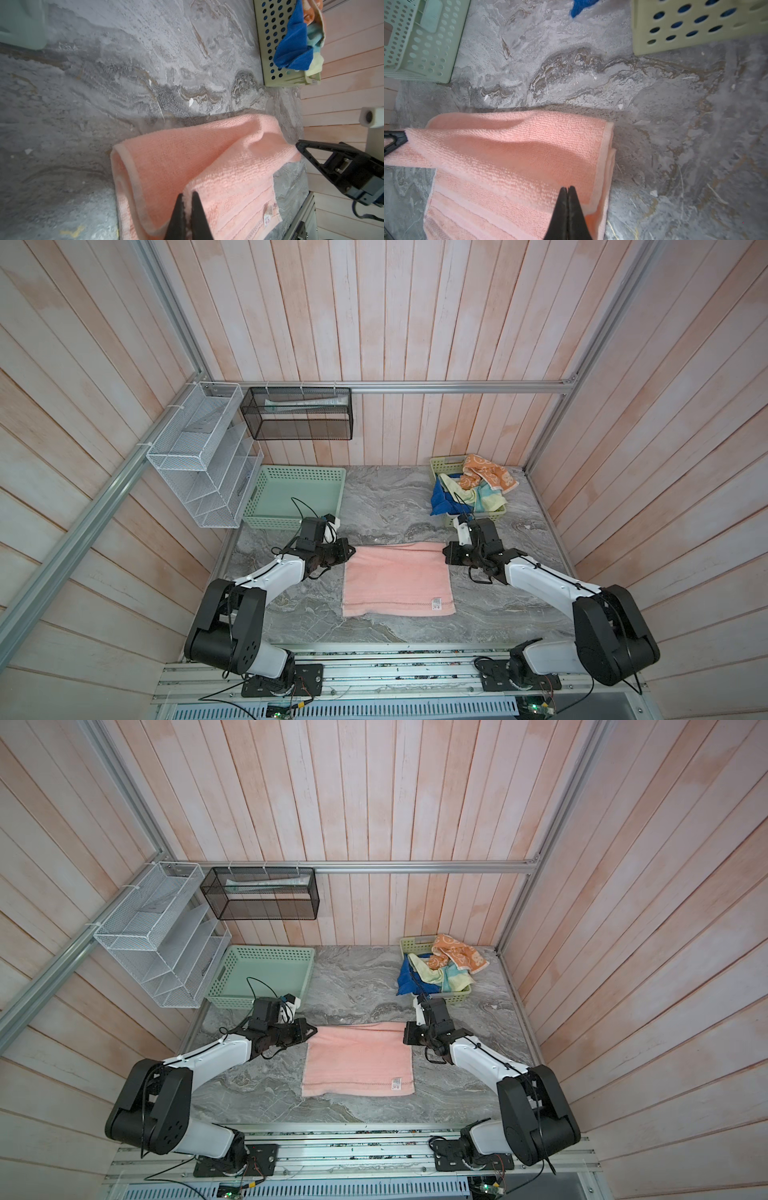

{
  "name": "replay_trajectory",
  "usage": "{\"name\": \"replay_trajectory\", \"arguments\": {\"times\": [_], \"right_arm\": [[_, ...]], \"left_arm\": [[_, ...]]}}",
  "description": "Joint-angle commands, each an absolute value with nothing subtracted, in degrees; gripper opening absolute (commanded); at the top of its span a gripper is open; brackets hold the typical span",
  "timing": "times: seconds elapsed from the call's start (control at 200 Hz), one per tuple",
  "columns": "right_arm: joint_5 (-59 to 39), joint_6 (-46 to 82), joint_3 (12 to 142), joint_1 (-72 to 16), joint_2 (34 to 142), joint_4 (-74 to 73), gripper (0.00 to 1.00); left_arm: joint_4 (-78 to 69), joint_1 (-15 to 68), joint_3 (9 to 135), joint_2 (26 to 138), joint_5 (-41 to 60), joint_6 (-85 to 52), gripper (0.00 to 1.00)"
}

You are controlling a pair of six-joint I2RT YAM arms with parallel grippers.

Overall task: Fold and stack the towels
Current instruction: 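Grasp the far folded edge of the pink towel with both grippers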

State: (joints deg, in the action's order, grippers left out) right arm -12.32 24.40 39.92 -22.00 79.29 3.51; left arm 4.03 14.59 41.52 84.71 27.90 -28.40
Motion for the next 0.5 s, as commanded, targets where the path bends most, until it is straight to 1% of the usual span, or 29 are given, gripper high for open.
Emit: {"name": "replay_trajectory", "arguments": {"times": [0.0,0.165,0.305,0.395,0.415,0.435,0.475,0.495], "right_arm": [[-12.3,24.2,43.1,-22.1,79.0,5.5,0.0],[-12.3,23.3,44.6,-22.1,76.0,10.0,0.0],[-12.7,25.0,39.9,-22.1,71.9,12.0,0.0],[-14.9,27.1,35.9,-22.1,70.0,12.3,0.0],[-15.6,27.7,35.1,-22.1,69.7,12.5,0.0],[-16.4,28.3,34.4,-22.1,69.3,12.8,0.0],[-17.7,29.4,33.4,-22.1,68.9,13.4,0.17],[-18.3,29.9,33.0,-22.1,68.8,13.9,0.28]], "left_arm": [[2.0,14.5,42.0,82.8,28.7,-29.1,0.0],[4.7,14.4,42.0,79.6,29.1,-29.1,0.0],[5.5,14.6,37.5,78.3,29.3,-30.5,0.0],[5.2,14.7,33.8,77.0,30.0,-32.8,0.06],[5.1,14.8,33.0,76.5,30.1,-33.4,0.1],[5.1,14.8,32.2,76.0,30.1,-33.9,0.15],[5.5,14.8,30.9,74.6,29.7,-34.9,0.3],[5.9,14.7,30.3,73.9,29.2,-35.5,0.36]]}}
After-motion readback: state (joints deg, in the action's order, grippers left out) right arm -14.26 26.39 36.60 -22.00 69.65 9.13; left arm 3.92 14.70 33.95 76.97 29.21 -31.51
